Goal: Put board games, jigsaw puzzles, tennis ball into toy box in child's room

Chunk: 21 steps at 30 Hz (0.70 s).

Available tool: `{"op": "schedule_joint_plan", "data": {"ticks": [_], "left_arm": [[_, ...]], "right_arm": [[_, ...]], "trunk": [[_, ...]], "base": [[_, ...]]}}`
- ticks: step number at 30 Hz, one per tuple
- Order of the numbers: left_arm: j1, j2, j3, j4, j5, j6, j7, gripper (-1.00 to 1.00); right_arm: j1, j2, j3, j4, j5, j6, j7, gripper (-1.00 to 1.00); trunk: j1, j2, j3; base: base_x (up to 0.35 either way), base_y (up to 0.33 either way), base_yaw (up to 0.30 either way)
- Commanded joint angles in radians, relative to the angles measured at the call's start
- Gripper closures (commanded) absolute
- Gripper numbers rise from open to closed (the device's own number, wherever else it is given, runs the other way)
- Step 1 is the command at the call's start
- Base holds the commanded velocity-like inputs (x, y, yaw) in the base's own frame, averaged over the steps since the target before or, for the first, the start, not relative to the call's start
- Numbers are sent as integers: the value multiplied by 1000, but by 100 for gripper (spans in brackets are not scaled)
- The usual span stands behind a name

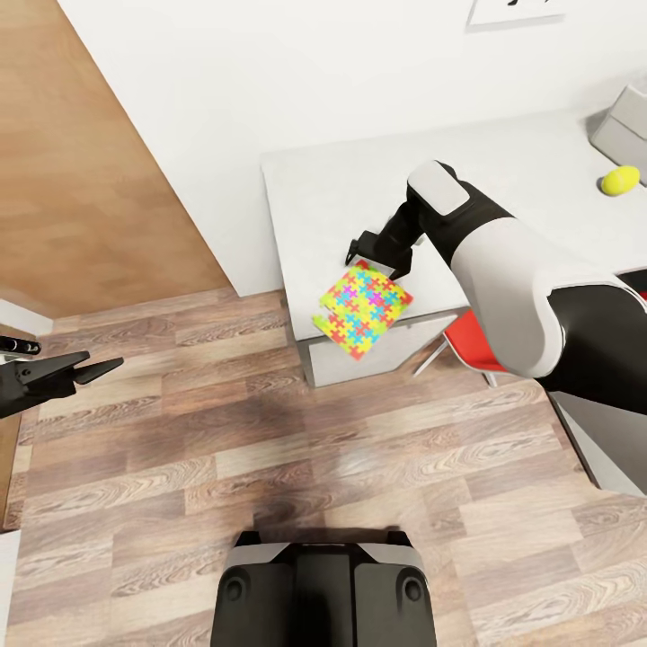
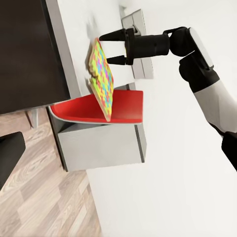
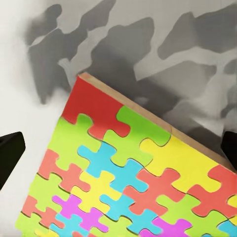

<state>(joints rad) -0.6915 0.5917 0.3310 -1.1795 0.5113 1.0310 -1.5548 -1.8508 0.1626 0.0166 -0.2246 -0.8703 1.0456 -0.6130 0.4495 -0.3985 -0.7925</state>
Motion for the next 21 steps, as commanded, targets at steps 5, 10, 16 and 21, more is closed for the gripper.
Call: {"op": "schedule_joint_plan", "data": {"ticks": [5, 10, 16, 21], "left_arm": [[0, 0, 0, 0, 0, 11, -4, -100], [0, 0, -1, 0, -1, 11, -4, -100], [0, 0, -1, 0, -1, 11, -3, -100], [0, 0, -1, 0, -2, 11, -2, -100]], "right_arm": [[1, 0, 2, -1, -10, 2, -10, -100], [1, 0, 2, -3, -9, 2, -10, -100], [-6, 1, 4, -15, -6, 2, -11, -100], [-14, 0, 6, -27, -4, 2, -11, -100]], "trunk": [[0, -2, -1], [0, -2, -1], [0, -2, -1], [0, -2, -1]], "base": [[-65, 0, 0], [-13, 0, 0], [-2, 0, 0], [0, 0, 0]]}}
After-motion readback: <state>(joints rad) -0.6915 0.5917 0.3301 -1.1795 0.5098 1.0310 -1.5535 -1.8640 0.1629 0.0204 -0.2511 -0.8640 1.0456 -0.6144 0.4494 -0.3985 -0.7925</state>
